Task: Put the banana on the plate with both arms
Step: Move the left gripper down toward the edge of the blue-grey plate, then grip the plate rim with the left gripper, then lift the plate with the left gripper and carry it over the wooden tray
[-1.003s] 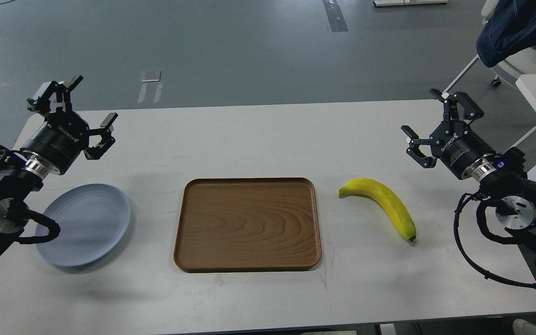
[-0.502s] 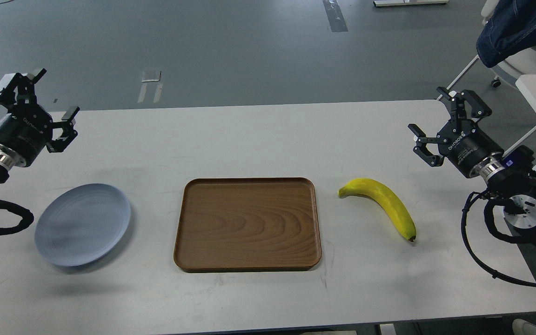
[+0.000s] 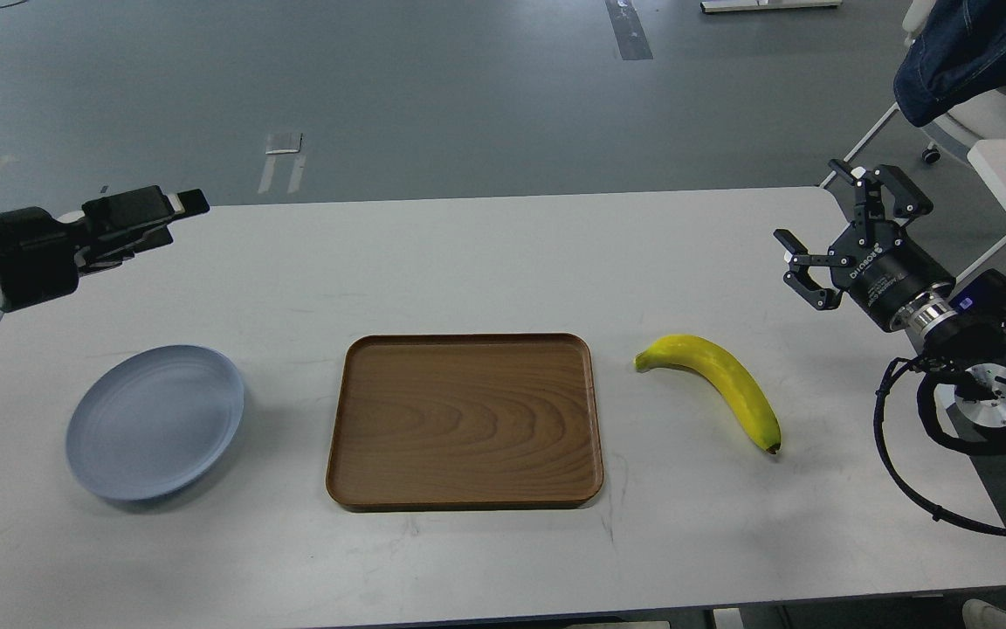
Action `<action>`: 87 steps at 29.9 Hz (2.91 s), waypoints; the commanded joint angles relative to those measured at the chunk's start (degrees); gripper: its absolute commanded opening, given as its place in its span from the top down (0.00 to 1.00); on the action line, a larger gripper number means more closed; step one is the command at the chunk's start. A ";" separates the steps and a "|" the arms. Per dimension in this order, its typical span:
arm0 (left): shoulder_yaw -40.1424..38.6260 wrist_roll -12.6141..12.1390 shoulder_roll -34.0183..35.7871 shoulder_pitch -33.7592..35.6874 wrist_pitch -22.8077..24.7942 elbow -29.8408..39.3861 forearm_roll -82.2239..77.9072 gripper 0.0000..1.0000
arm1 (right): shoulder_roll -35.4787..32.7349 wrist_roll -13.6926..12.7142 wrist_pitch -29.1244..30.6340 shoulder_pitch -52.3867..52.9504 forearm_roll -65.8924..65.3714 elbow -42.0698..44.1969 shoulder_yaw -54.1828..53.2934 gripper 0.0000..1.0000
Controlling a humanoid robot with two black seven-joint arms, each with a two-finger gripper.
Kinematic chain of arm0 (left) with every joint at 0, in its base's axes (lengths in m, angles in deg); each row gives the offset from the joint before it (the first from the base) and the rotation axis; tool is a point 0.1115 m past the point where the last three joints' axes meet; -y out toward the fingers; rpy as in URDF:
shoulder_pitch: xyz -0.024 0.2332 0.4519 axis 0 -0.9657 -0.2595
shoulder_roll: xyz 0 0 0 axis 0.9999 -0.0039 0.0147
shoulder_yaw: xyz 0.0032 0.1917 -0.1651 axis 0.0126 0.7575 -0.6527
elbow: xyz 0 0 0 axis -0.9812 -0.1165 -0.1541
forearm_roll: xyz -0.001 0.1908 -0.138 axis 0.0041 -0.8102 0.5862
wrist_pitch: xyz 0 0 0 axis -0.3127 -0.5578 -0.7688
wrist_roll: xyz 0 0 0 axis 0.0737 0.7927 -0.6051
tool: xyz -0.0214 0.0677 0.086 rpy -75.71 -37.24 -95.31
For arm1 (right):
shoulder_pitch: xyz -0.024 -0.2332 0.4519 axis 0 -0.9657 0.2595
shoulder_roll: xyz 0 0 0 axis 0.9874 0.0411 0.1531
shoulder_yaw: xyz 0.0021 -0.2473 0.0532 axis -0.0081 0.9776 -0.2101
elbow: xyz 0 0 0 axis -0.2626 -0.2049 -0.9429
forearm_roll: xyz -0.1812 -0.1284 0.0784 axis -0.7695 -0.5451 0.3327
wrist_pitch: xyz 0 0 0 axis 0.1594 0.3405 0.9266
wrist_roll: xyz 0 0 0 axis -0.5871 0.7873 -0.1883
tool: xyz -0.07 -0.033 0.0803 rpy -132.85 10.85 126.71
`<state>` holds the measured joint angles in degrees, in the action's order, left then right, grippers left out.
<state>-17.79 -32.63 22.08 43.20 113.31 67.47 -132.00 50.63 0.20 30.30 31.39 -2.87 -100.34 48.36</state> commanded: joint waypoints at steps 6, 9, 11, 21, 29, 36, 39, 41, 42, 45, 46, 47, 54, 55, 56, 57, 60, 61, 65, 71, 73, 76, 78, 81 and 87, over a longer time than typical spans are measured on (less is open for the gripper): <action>8.46 -0.02 3.47 -2.06 -7.70 -2.56 -24.79 0.00 | -0.05 0.00 0.00 0.00 -0.01 -0.14 -0.01 0.00; 13.47 -0.02 3.30 -2.06 -10.69 -6.51 -24.62 0.00 | -0.05 0.00 0.00 -0.08 -0.01 -0.23 -0.01 0.00; 16.63 -0.02 2.51 -2.14 -13.06 -10.98 -23.65 0.01 | -0.14 0.00 0.00 -0.08 -0.01 -0.23 -0.01 0.00; 21.12 -0.02 1.02 -4.07 -14.65 -16.10 -18.11 0.03 | -0.23 0.00 0.00 -0.17 -0.01 -0.41 -0.01 0.00; 21.13 -0.02 -0.74 -7.59 -15.35 -18.39 -13.72 0.09 | -0.32 0.00 0.00 -0.26 -0.01 -0.41 -0.09 0.00; 21.12 -0.02 -1.80 -8.65 -15.35 -18.56 -11.87 0.25 | -0.58 0.00 0.00 -0.26 -0.01 -0.41 -0.01 0.00; 21.21 -0.02 -1.89 -8.65 -15.35 -18.56 -11.87 0.32 | -0.58 0.00 0.00 -0.26 -0.01 -0.41 -0.01 0.00; 21.21 -0.02 -2.32 -8.73 -15.35 -18.56 -11.87 0.46 | -0.58 0.00 0.00 -0.26 -0.01 -0.41 -0.09 0.00; 21.21 -0.02 -2.41 -8.65 -15.35 -18.56 -11.96 0.58 | -0.58 0.00 0.00 -0.26 -0.01 -0.41 -0.09 0.00; 21.21 -0.02 -2.50 -8.65 -15.27 -18.56 -11.96 0.81 | -0.58 0.00 0.00 -0.26 -0.01 -0.41 -0.09 0.00; 21.21 -0.02 -2.50 -8.65 -15.27 -18.56 -11.96 0.81 | -0.58 0.00 0.00 -0.26 -0.01 -0.41 -0.09 0.00; 21.21 -0.02 -2.50 -8.65 -15.18 -18.56 -12.05 0.94 | -0.58 0.00 0.00 -0.26 -0.01 -0.41 -0.01 0.00; 21.13 -0.02 -2.50 -8.47 -15.27 -18.56 -11.96 1.00 | -0.58 0.00 0.00 -0.26 -0.01 -0.41 -0.01 0.00; 21.12 -0.02 -2.50 -8.30 -15.18 -18.48 -11.96 1.00 | -0.58 0.00 0.00 -0.26 -0.01 -0.41 -0.01 0.00; 21.12 -0.02 -2.50 -8.03 -15.27 -18.48 -11.70 1.00 | -0.49 0.00 0.00 -0.26 -0.01 -0.41 -0.01 0.00; 21.12 -0.02 -2.50 -7.95 -15.27 -18.48 -11.35 1.00 | -0.49 0.00 0.00 -0.26 -0.01 -0.41 -0.01 0.00; 21.04 -0.02 -2.41 -7.59 -15.09 -18.30 -9.50 1.00 | -0.49 0.00 0.00 -0.26 -0.01 -0.41 -0.09 0.00; 21.04 -0.02 -2.33 -7.42 -14.83 -18.13 -8.19 1.00 | -0.49 0.00 0.00 -0.26 -0.01 -0.41 -0.01 0.00; 21.04 -0.02 -1.80 -4.35 -11.68 -17.25 -1.34 1.00 | -0.58 0.00 0.00 -0.26 -0.01 -0.41 -0.01 0.00; 21.12 -0.02 -1.36 3.38 -5.60 -12.52 -0.79 1.00 | -0.58 0.00 0.00 -0.17 -0.01 -0.23 -0.01 0.00; 21.12 -0.02 -1.36 4.18 -5.69 -10.15 -0.97 1.00 | -0.58 0.00 0.00 -0.17 -0.01 -0.23 -0.09 0.00; 21.12 -0.02 -1.62 6.72 -5.86 -3.91 -2.54 1.00 | -0.58 0.00 0.00 -0.17 -0.01 -0.06 -0.01 0.00; 21.04 -0.02 -1.97 7.70 -5.86 -1.95 -4.66 1.00 | -0.58 0.00 0.00 -0.17 -0.01 0.12 -0.01 0.00; 21.04 -0.02 -3.37 9.98 -5.60 0.41 -10.45 1.00 | -1.37 0.00 0.00 -0.26 -0.01 0.38 -0.01 0.00; 21.21 -0.02 -11.19 12.62 -5.16 0.42 -12.57 1.00 | -3.04 0.00 0.00 -0.43 -0.01 0.38 -0.01 0.00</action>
<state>3.27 -32.67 13.84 54.57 107.98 67.97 -143.69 48.32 0.21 30.30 31.06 -2.88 -99.95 48.35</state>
